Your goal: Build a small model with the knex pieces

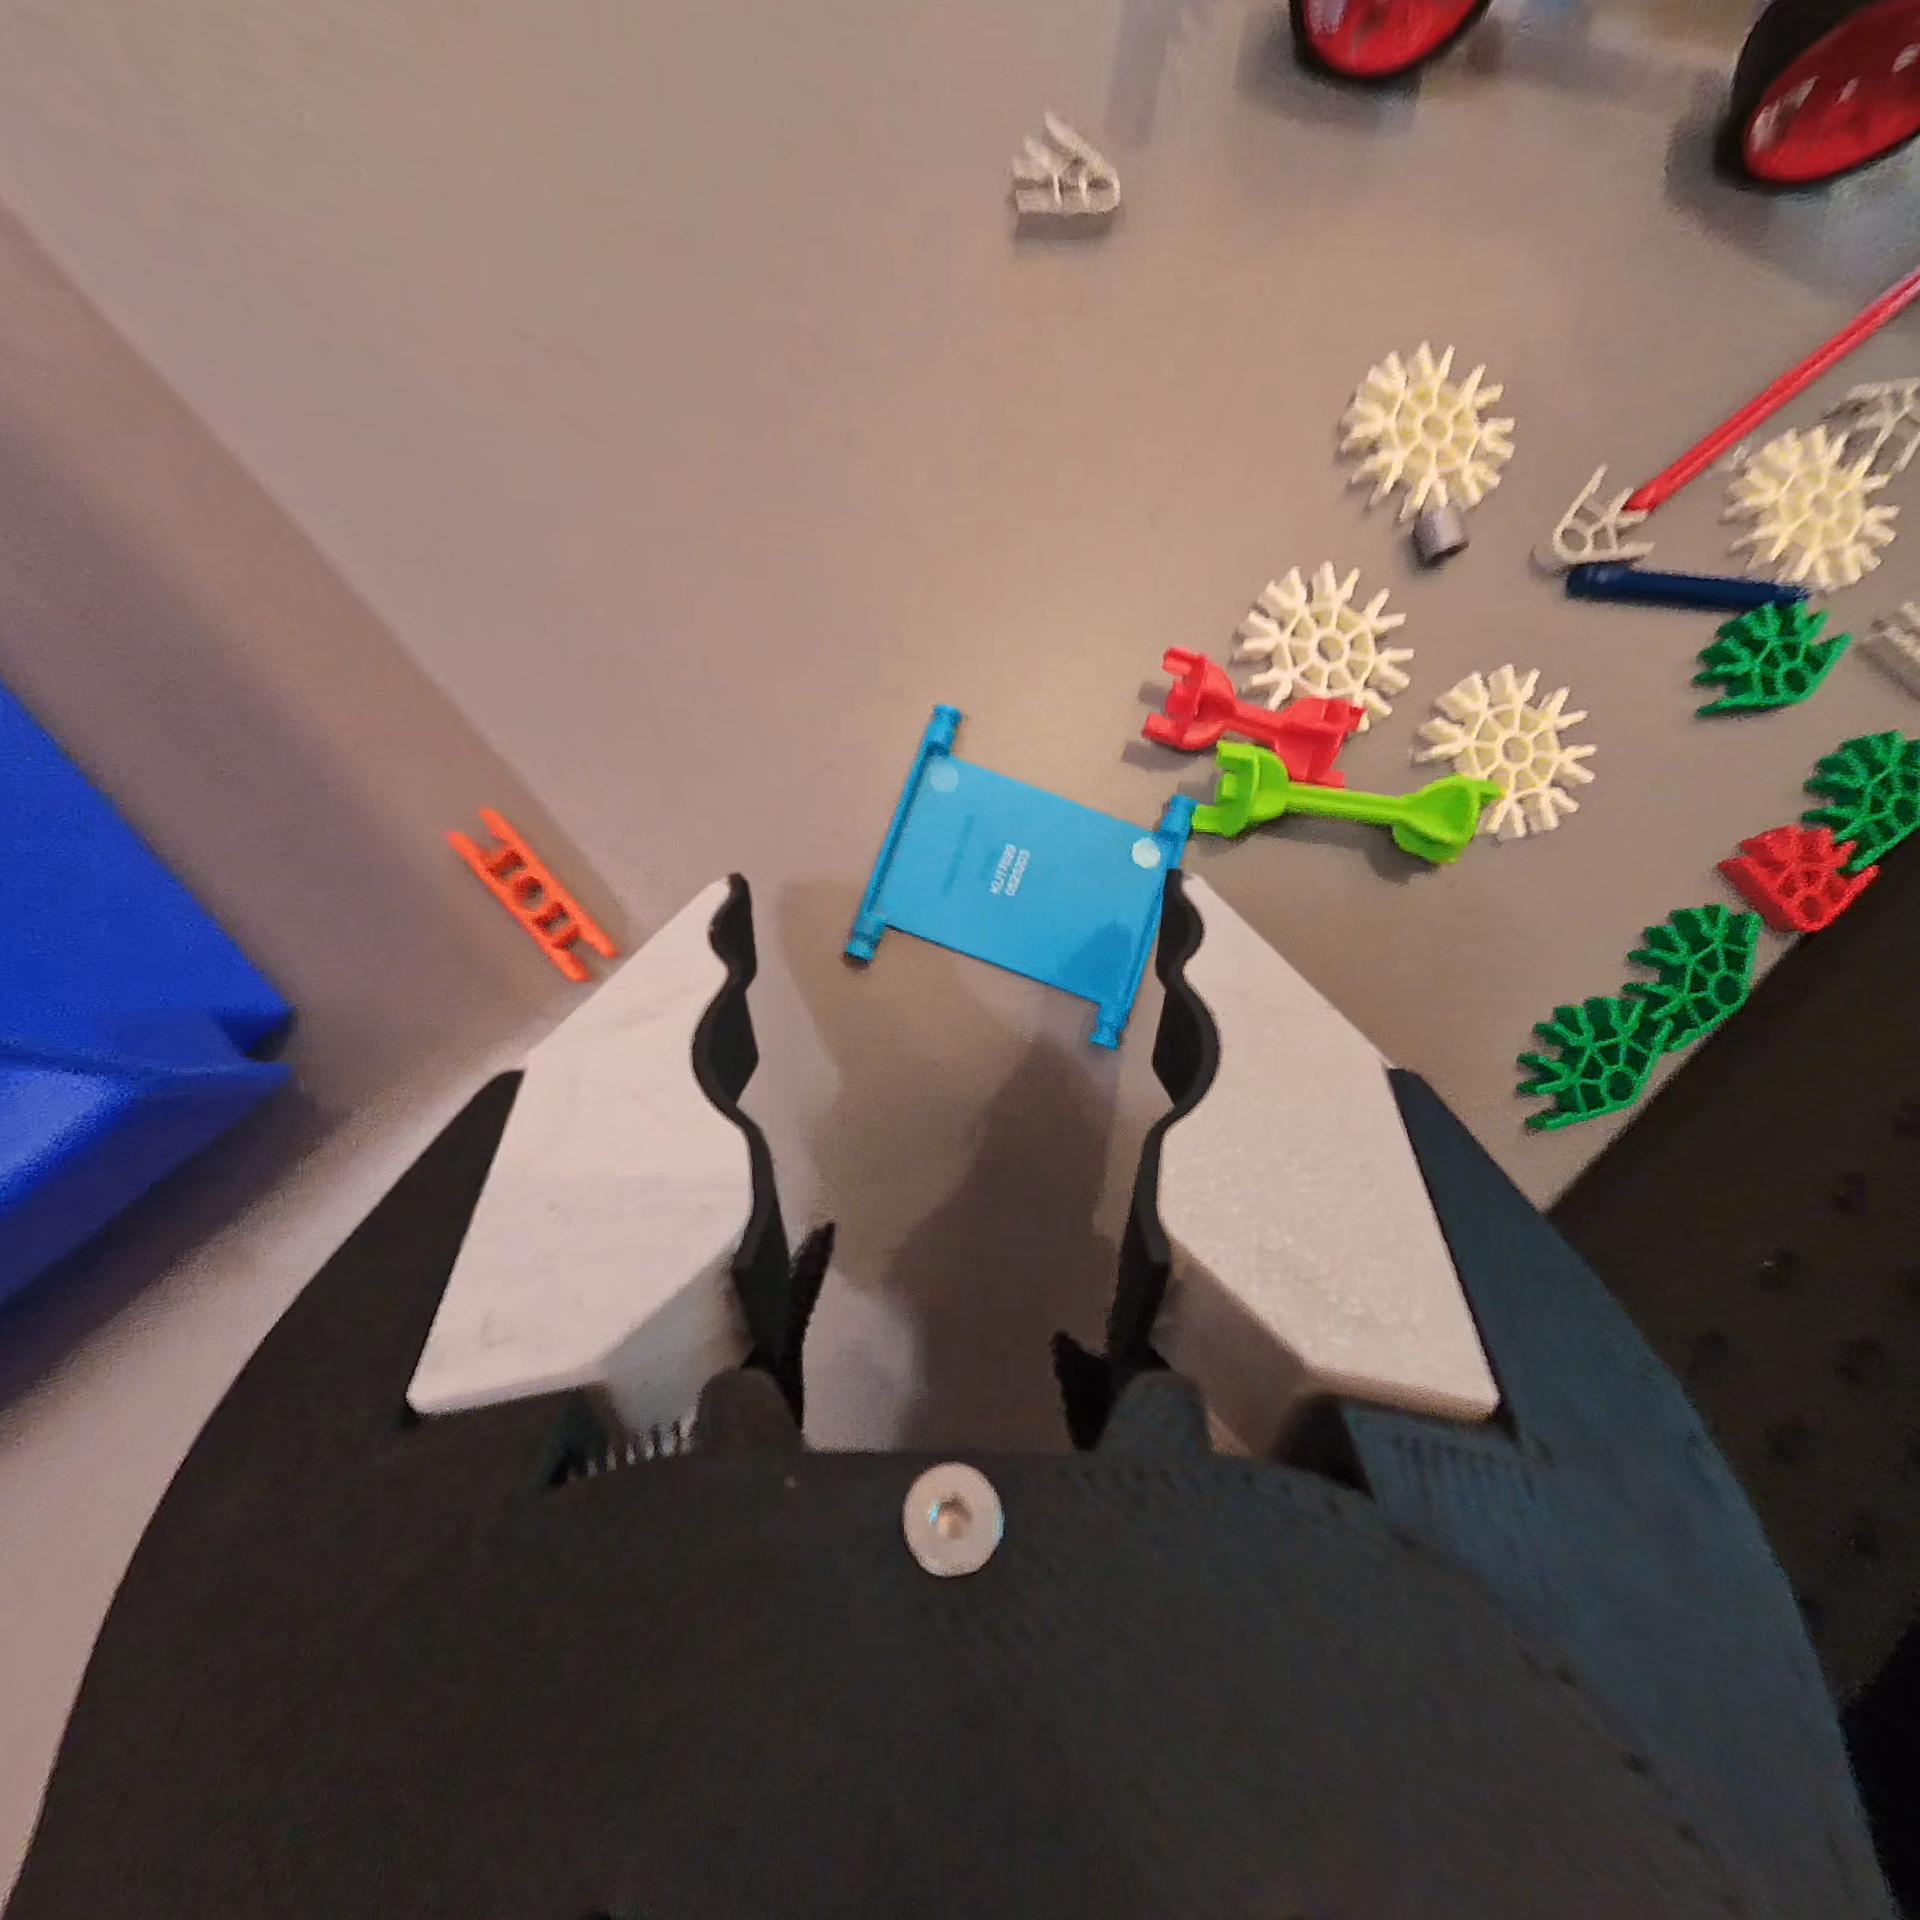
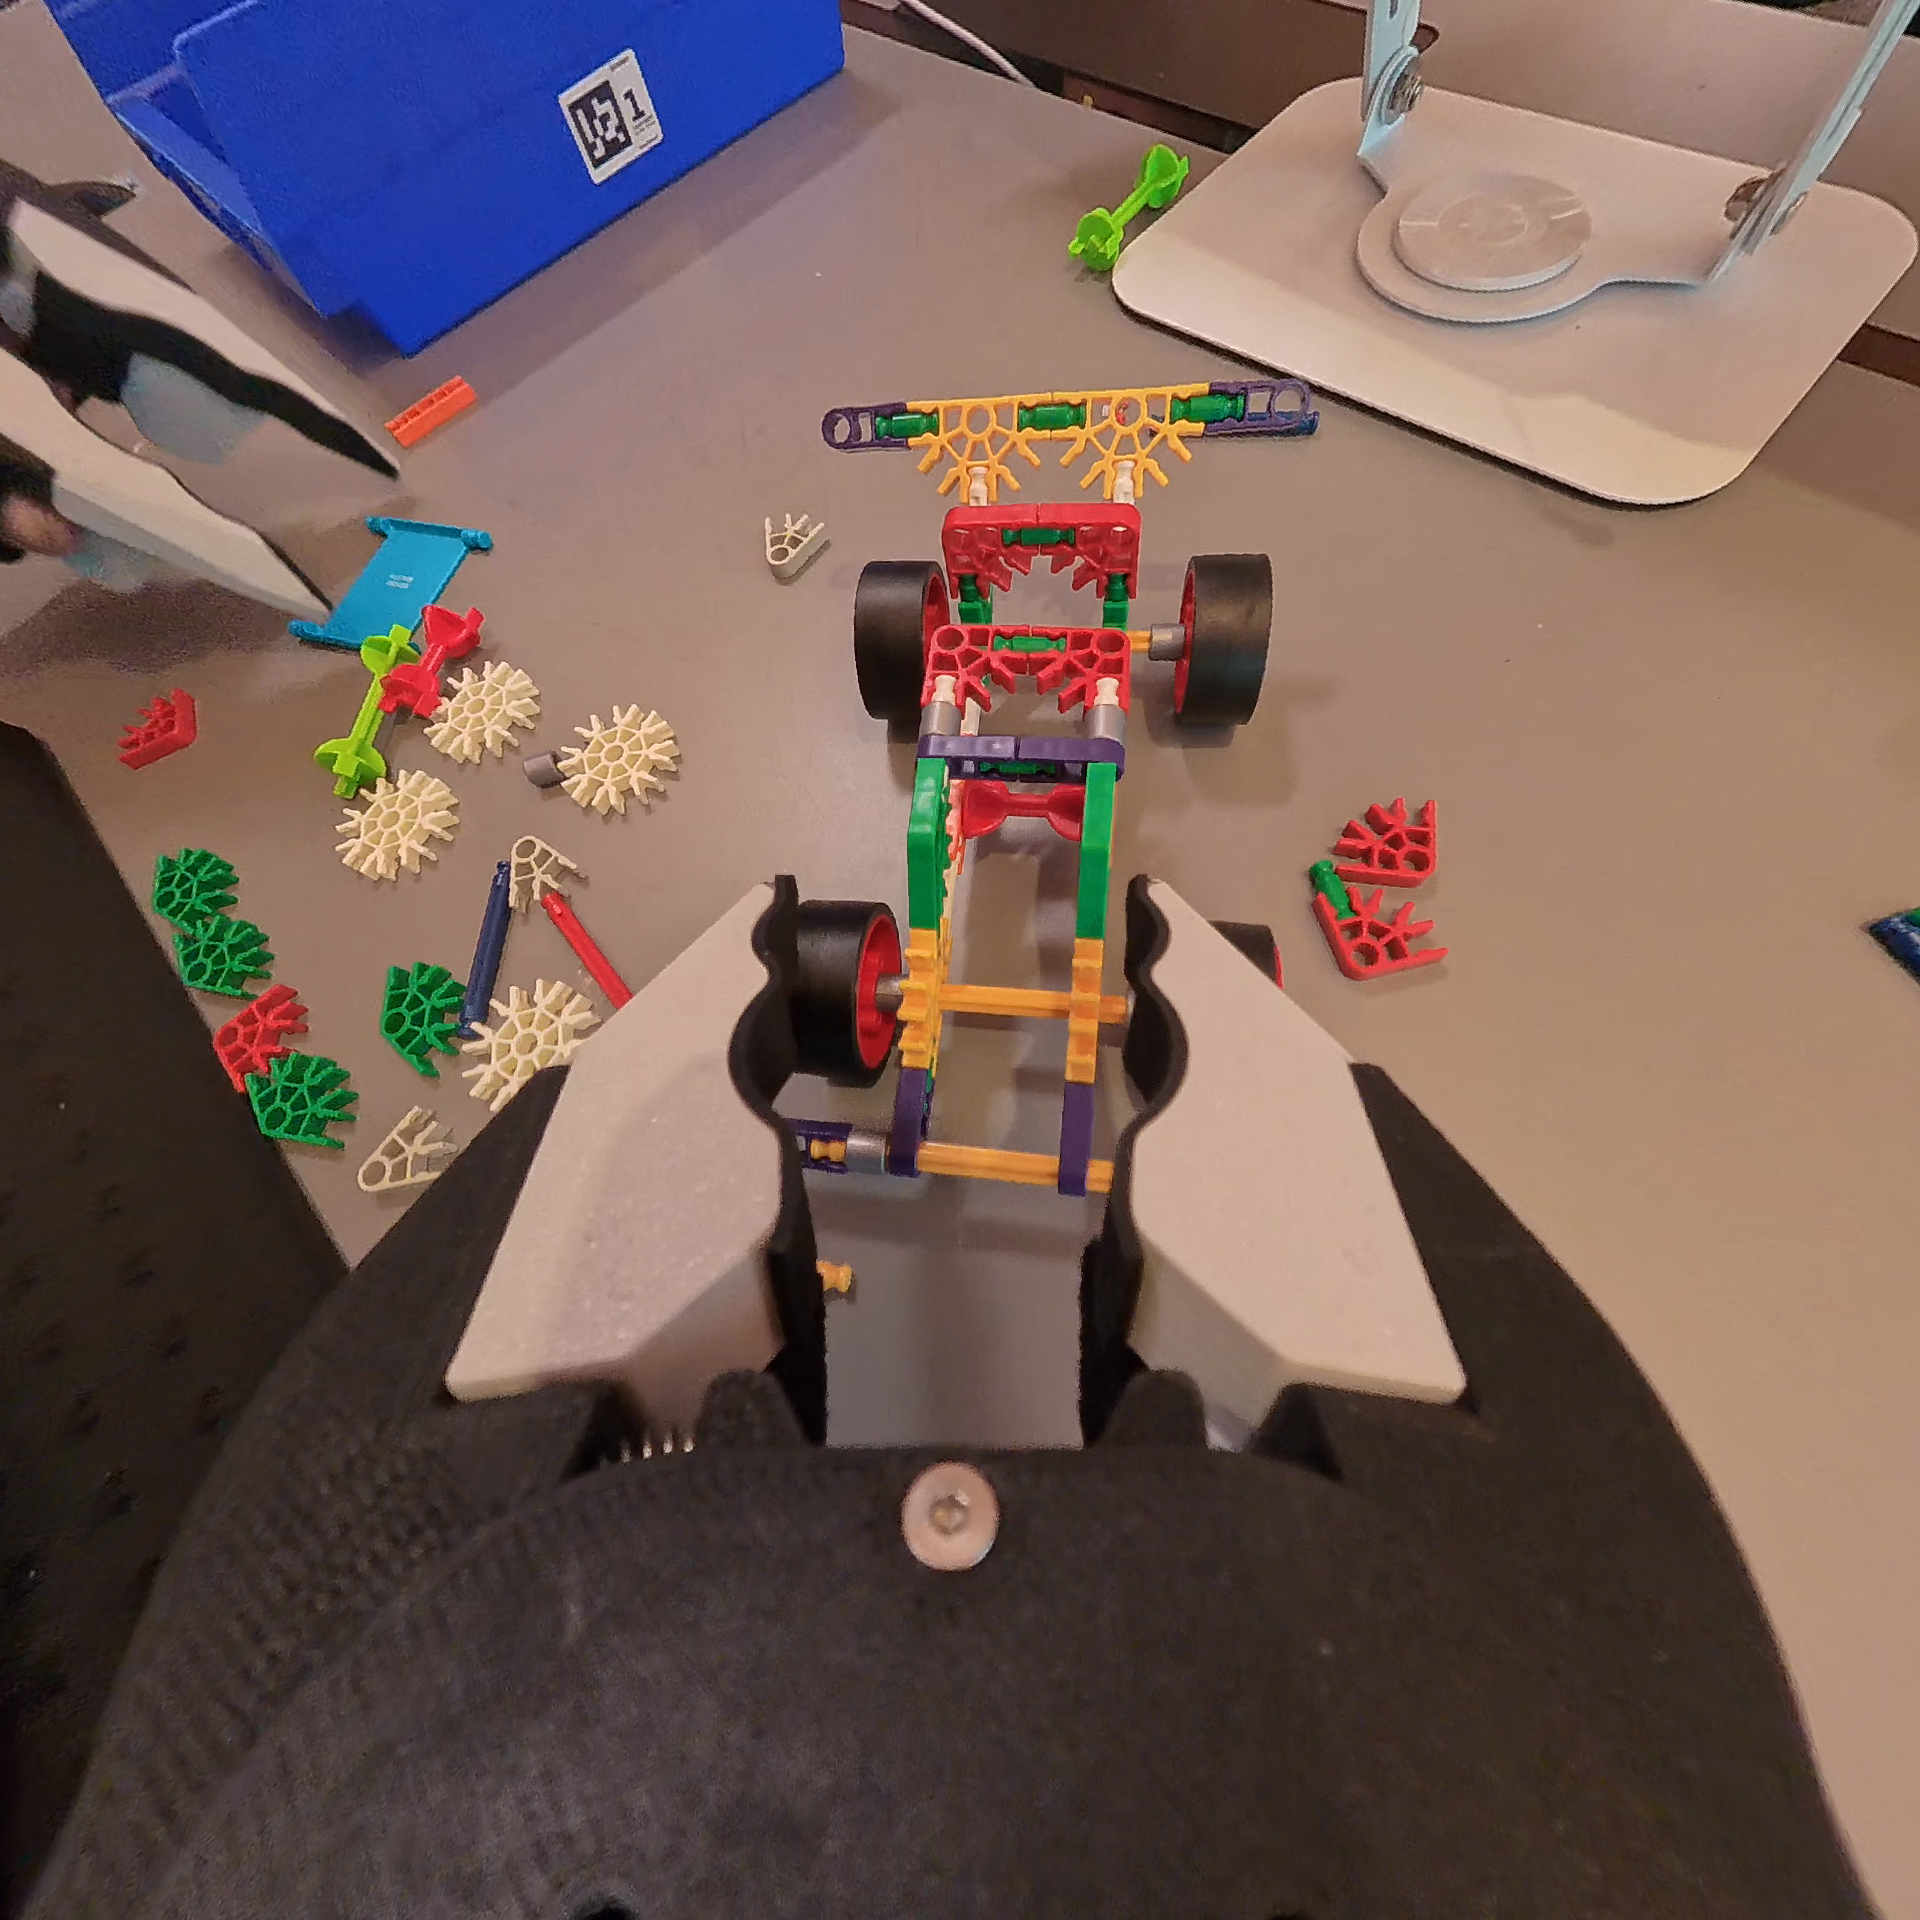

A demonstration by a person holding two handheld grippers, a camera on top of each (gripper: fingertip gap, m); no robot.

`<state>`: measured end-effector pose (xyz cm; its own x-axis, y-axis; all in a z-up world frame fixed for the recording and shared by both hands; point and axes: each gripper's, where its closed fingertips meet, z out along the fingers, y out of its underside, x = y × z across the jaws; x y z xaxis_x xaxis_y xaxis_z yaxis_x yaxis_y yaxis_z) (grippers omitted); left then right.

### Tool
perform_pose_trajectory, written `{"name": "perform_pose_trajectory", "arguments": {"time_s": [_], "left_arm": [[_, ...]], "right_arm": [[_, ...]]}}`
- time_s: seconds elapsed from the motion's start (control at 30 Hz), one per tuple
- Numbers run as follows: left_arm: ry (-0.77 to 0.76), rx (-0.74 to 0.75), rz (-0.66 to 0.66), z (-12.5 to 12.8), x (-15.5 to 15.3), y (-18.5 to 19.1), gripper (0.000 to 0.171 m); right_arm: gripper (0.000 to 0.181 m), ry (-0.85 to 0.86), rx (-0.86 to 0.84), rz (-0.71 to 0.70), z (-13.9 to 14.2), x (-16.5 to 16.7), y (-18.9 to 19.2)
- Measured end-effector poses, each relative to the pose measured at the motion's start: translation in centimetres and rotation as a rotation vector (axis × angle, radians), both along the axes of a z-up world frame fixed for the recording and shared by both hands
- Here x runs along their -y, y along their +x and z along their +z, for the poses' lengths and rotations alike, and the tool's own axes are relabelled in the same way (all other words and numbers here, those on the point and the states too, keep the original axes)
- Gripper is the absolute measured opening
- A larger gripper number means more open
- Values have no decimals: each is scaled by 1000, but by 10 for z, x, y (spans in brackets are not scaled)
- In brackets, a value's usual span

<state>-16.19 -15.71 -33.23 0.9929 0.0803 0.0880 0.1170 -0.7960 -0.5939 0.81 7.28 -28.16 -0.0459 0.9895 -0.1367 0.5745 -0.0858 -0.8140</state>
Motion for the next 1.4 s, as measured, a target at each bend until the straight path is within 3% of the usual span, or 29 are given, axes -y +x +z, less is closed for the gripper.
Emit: {"name": "perform_pose_trajectory", "arguments": {"time_s": [0.07,0.33,0.53,0.7,0.77,0.83,0.9,1.03,1.07,1.3,1.4], "left_arm": [[-7,18,-2,-11,-1,6,71],[35,-18,-19,-12,-7,13,8],[40,-47,-12,-11,-11,18,0],[106,32,8,10,-18,28,73],[53,50,14,4,-18,34,99],[26,46,-17,-5,-22,45,92],[19,-19,-16,-12,-25,45,68],[41,-26,-9,-11,-34,48,45],[35,-31,-27,-12,-34,50,4],[58,-66,-27,-11,-40,49,0],[98,-87,2,3,-40,38,0]], "right_arm": [[61,-4,-9,-4,1,0,3],[59,-12,-29,-26,-2,-6,19],[57,-21,-49,-47,-1,-15,30],[56,-32,-52,-53,-3,-19,38],[56,-41,-52,-54,-6,-19,40],[55,-51,-54,-52,-8,-18,41],[55,-54,-55,-52,-10,-18,42],[54,-58,-56,-50,-11,-18,42],[54,-57,-57,-50,-11,-18,42],[54,-57,-59,-55,-10,-20,43],[54,-32,-72,-47,-1,-17,42]]}}
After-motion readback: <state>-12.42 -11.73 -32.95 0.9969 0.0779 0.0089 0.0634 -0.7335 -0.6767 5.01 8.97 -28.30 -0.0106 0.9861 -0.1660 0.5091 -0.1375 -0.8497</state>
